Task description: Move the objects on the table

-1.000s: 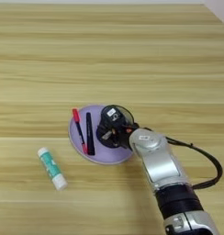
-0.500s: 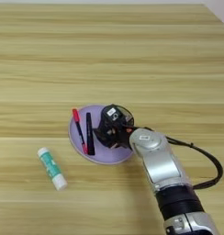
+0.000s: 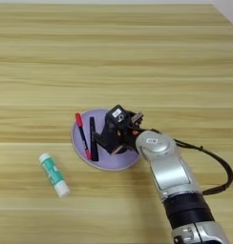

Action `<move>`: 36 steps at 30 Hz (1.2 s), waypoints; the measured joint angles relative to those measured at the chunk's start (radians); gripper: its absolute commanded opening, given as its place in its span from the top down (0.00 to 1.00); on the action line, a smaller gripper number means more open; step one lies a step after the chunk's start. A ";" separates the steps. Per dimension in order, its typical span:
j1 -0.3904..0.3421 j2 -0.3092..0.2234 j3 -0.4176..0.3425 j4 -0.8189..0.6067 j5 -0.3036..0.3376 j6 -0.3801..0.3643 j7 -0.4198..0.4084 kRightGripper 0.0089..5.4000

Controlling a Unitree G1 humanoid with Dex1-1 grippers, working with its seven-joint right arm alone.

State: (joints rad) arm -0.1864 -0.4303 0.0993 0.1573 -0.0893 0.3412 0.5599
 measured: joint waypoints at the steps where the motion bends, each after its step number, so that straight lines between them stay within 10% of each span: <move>1: 0.001 0.000 -0.001 -0.002 0.000 0.000 0.000 0.00; 22: 0.052 0.028 -0.124 -0.194 0.086 0.047 -0.051 0.00; 36: 0.034 0.182 -0.299 -0.188 0.170 -0.060 -0.289 0.00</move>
State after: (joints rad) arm -0.1526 -0.2482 -0.1994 -0.0304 0.0803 0.2816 0.2709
